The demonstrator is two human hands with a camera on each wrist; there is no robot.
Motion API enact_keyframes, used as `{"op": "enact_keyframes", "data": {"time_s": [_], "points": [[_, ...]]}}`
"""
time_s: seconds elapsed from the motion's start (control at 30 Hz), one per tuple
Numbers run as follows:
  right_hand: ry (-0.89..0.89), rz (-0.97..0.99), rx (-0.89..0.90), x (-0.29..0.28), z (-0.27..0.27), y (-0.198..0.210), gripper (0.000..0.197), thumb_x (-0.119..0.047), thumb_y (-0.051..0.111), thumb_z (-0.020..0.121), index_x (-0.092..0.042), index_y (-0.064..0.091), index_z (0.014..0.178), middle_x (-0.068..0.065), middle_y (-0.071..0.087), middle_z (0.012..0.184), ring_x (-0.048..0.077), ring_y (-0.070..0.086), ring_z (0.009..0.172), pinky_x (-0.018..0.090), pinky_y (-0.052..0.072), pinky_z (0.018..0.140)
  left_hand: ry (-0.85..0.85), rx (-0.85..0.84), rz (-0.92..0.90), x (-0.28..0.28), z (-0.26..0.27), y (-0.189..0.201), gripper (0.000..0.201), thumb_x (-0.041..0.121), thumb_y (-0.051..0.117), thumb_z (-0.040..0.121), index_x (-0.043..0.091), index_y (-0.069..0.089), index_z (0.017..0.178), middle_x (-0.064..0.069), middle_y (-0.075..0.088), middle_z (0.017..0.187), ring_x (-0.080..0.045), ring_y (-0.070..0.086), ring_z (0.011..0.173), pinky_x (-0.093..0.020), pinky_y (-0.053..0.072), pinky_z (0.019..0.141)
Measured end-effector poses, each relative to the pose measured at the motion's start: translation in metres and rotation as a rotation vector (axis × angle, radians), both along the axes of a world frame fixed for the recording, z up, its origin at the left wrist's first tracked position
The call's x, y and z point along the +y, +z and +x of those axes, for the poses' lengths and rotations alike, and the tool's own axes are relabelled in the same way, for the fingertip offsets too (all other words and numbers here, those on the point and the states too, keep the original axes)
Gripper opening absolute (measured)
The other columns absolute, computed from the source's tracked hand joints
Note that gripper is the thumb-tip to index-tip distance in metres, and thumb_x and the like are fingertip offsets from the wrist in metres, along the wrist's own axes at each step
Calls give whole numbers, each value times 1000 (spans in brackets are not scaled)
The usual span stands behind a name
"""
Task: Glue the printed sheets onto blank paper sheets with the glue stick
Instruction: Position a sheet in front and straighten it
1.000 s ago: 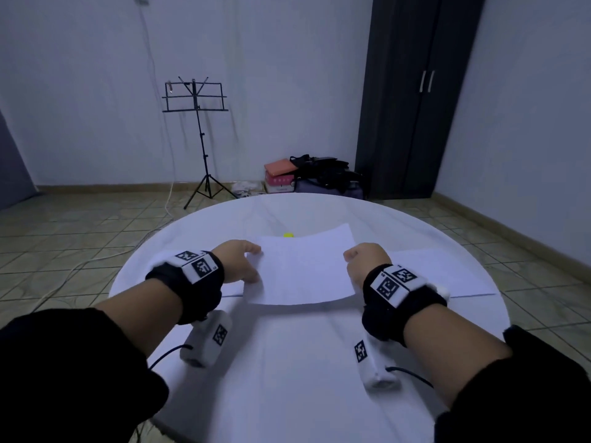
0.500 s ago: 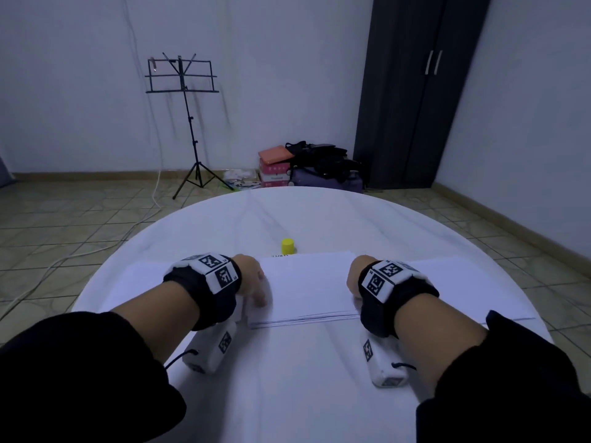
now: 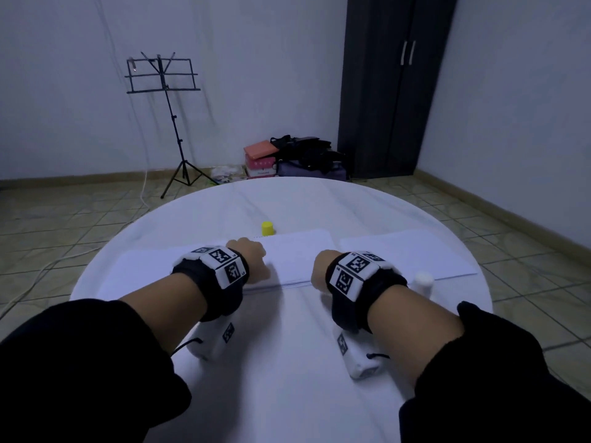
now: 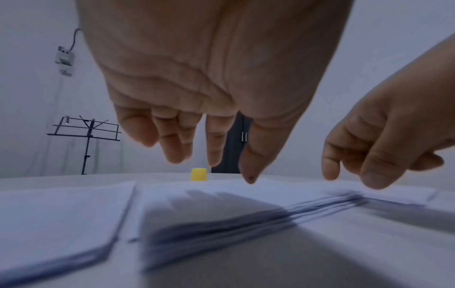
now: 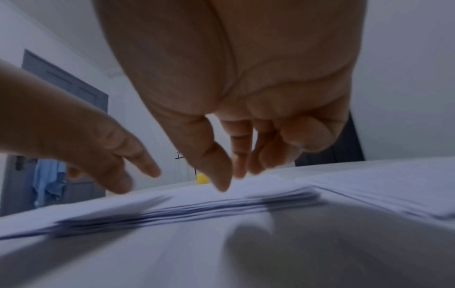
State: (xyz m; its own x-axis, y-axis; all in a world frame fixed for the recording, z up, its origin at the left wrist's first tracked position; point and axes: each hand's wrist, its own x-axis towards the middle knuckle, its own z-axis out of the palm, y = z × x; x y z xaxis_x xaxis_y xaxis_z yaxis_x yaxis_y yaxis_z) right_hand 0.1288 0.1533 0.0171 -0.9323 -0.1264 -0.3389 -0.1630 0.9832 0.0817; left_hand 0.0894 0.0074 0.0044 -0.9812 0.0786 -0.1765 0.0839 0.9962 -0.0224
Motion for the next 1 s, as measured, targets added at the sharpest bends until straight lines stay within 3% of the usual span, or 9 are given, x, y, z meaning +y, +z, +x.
{"op": "enact_keyframes", "data": {"time_s": [0.1, 0.17, 0.27, 0.4, 0.5, 0.77, 0.87, 0.93, 1.0], "points": [[-39, 17, -56, 3, 31, -1, 23, -17, 40, 97, -8, 52, 80, 9, 57, 93, 29, 54, 116, 35, 41, 91, -73, -32, 49, 27, 25, 5, 52, 37, 56, 91, 21, 44, 139, -4, 43, 142, -23, 43, 129, -31, 37, 102], [-71, -43, -80, 13, 50, -5, 17, -15, 43, 95, -5, 57, 91, 4, 44, 73, 27, 56, 107, 35, 42, 91, -123, -52, 73, 47, 39, 5, 55, 38, 59, 89, 22, 44, 139, -4, 43, 143, -23, 43, 129, -31, 38, 102], [-28, -92, -55, 33, 73, -9, 23, -9, 48, 90, -11, 43, 67, 4, 42, 71, 23, 56, 97, 32, 45, 93, -179, -86, 87, 76, 55, 6, 56, 39, 62, 88, 19, 46, 139, -4, 43, 144, -22, 42, 131, -31, 36, 105], [-26, -20, -160, 64, 89, -12, 28, -12, 56, 89, -14, 42, 65, 0, 43, 64, 19, 49, 65, 24, 44, 63, -230, -109, 69, 110, 66, 6, 57, 37, 61, 89, 16, 46, 139, -4, 44, 143, -21, 43, 131, -31, 36, 105], [-9, 131, -203, 90, 93, -14, 32, -21, 54, 90, -13, 44, 61, 1, 45, 63, 20, 48, 64, 26, 41, 69, -243, -133, 54, 129, 61, 5, 58, 39, 60, 90, 16, 44, 140, -3, 44, 144, -21, 41, 132, -32, 34, 109], [-176, 100, -238, 161, 52, -13, 34, -21, 56, 89, -15, 50, 56, -1, 50, 34, 13, 47, 53, 22, 39, 58, -276, -117, -45, 165, 14, 6, 50, 38, 48, 97, 12, 45, 140, -5, 46, 142, -22, 42, 130, -32, 35, 107], [-231, 63, -94, 182, 25, -9, 29, -16, 46, 93, -9, 48, 65, 5, 54, 60, 26, 50, 76, 23, 37, 58, -257, -87, -44, 171, -11, 0, 61, 47, 56, 91, 18, 41, 143, -2, 44, 144, -23, 43, 131, -33, 37, 106], [-217, 74, -40, 190, 11, -8, 21, -18, 44, 96, -7, 60, 104, 9, 60, 106, 28, 54, 107, 26, 45, 79, -235, -76, -67, 175, -27, -6, 72, 54, 62, 84, 19, 41, 142, -3, 47, 142, -26, 44, 129, -37, 39, 105], [-188, 115, -31, 199, -4, -17, 40, -19, 44, 96, -11, 47, 135, 9, 47, 138, 27, 47, 126, 30, 40, 100, -206, -89, -78, 178, -38, -9, 89, 60, 70, 73, 21, 34, 145, -3, 45, 143, -28, 40, 131, -42, 38, 106]]}}
